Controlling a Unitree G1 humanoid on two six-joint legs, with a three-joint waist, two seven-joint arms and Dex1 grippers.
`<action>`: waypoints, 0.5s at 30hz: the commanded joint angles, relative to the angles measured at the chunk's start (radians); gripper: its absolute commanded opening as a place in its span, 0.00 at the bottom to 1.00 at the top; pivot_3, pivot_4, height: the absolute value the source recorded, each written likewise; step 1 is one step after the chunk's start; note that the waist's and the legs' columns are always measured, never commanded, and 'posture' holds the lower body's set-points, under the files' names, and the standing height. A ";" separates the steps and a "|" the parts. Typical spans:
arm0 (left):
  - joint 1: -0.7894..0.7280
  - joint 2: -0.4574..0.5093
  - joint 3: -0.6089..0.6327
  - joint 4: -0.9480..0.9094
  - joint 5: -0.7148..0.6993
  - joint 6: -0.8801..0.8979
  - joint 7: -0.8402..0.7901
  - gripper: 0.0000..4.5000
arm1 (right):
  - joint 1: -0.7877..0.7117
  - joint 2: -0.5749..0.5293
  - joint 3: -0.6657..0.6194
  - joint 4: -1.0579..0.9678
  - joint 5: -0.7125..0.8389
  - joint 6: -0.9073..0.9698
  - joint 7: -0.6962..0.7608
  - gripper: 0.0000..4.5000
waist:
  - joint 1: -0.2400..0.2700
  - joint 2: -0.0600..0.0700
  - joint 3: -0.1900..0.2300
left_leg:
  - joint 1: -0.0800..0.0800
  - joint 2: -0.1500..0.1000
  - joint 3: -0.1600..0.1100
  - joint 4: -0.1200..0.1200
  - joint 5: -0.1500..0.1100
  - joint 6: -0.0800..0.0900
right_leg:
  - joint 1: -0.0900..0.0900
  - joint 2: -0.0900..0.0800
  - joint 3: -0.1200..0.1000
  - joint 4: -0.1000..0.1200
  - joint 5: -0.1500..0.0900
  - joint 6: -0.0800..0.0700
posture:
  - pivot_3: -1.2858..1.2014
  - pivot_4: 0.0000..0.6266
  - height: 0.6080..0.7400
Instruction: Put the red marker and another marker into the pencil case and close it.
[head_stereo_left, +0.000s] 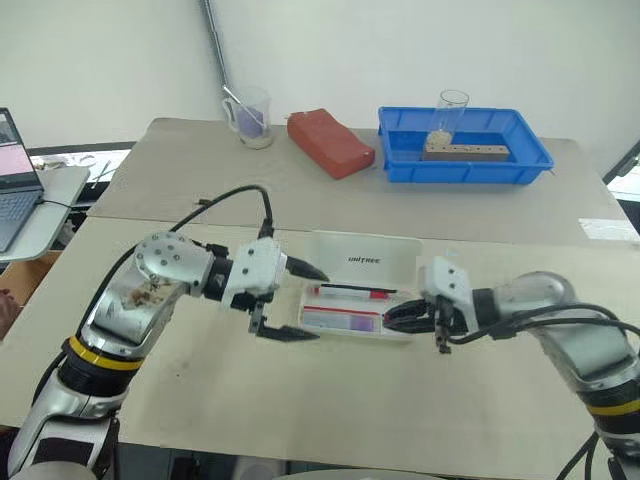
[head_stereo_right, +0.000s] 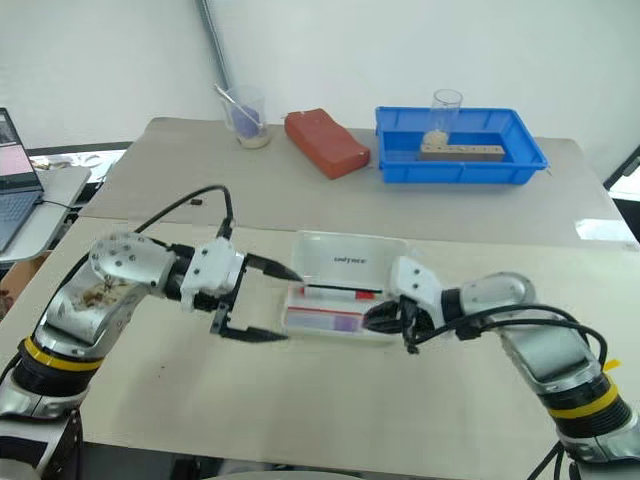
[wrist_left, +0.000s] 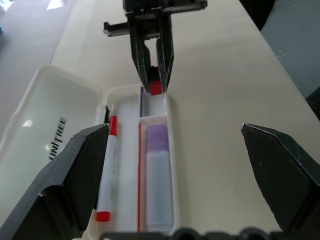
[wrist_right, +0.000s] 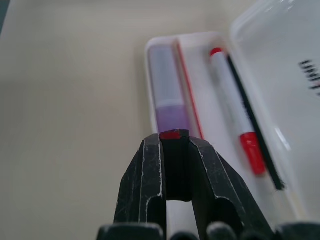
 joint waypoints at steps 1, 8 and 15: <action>-0.003 0.007 0.026 -0.049 -0.020 0.006 0.023 1.00 | -0.017 -0.019 0.004 0.023 -0.036 -0.059 0.028 0.06 | 0.002 0.000 0.000 | 0.000 0.000 0.000 0.000 0.000 0.000 | 0.000 0.000 0.000 0.000 0.000 0.000 | 0.52 0.24 1.00; 0.023 0.008 0.018 -0.084 -0.019 0.000 0.040 1.00 | -0.059 -0.001 0.016 0.087 -0.073 -0.100 0.053 0.06 | -0.003 0.000 0.000 | -0.001 0.000 0.000 -0.001 0.000 0.001 | 0.002 0.001 0.001 0.001 0.000 0.000 | 0.52 0.24 1.00; 0.011 0.006 0.013 -0.078 -0.015 0.001 0.046 1.00 | -0.067 0.002 0.021 0.129 -0.096 -0.133 0.079 0.06 | -0.004 0.000 0.000 | -0.001 0.000 0.000 -0.001 0.000 0.001 | 0.001 0.002 0.001 0.001 0.000 0.000 | 0.52 0.24 1.00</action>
